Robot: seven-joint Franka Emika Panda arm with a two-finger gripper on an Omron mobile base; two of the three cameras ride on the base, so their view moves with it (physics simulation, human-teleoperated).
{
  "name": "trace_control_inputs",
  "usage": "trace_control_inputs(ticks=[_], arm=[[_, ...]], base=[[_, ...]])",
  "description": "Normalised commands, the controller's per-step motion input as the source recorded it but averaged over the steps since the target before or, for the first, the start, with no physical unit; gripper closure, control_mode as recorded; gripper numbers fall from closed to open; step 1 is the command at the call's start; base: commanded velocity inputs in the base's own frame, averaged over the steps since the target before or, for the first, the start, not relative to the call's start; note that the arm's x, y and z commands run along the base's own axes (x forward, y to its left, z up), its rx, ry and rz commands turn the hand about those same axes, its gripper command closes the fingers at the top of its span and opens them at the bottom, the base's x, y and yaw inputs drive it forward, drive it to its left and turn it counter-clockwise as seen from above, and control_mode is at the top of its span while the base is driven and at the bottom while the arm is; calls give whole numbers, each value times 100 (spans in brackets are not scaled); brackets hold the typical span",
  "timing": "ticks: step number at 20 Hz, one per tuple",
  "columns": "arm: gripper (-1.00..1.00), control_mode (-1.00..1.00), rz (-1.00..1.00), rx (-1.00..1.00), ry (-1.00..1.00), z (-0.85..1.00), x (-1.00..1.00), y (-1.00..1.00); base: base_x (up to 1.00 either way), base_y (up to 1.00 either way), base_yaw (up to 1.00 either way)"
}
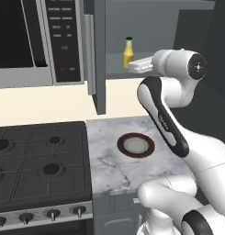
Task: Move the hot dog bun to the plate on the dining table and place the condiment next to that plate. Then navigate to the fridge and take the sausage and place it on the plate as well.
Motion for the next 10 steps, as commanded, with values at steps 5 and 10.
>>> trace_control_inputs(ticks=[5,10], arm=[[-100,-100,0,1,0,0,42,2],[-100,-100,0,8,0,0,38,3]], base=[[0,0,0],[0,0,0]])
